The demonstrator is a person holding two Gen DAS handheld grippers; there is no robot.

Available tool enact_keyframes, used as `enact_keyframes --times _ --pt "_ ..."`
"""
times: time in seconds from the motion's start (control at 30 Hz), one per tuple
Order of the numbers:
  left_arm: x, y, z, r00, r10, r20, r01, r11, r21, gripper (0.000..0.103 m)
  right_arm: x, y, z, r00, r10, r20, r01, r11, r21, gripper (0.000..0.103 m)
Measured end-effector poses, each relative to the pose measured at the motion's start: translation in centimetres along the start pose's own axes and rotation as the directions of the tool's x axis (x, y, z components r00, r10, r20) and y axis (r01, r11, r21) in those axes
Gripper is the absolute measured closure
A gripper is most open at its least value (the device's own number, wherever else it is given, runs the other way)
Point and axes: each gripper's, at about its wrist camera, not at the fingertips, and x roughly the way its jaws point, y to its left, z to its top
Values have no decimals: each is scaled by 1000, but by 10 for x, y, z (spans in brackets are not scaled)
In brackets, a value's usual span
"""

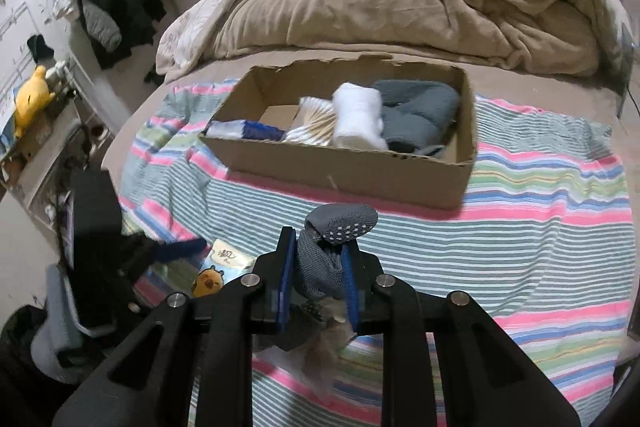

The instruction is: Organize objects

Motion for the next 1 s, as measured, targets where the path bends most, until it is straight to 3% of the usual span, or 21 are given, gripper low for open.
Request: enact_keyframes --times 0.17,0.33,0.4,1.0 --pt "6 -7 -4 1000 23 6 -23 1000 20 24 -5 -9 -1 1000 14 15 -14 1000 18 80" --pt "3 -6 -2 1000 18 16 -19 1000 12 50 -14 -16 0 999 13 39 -14 999 38 80" --pt "0 -6 -2 1000 8 19 -8 1000 12 54 -18 -18 2 999 14 51 -17 999 48 80" --pt "-48 11 9 990 -48 134 52 998 -23 55 -36 -6 18 994 10 111 -14 999 33 80"
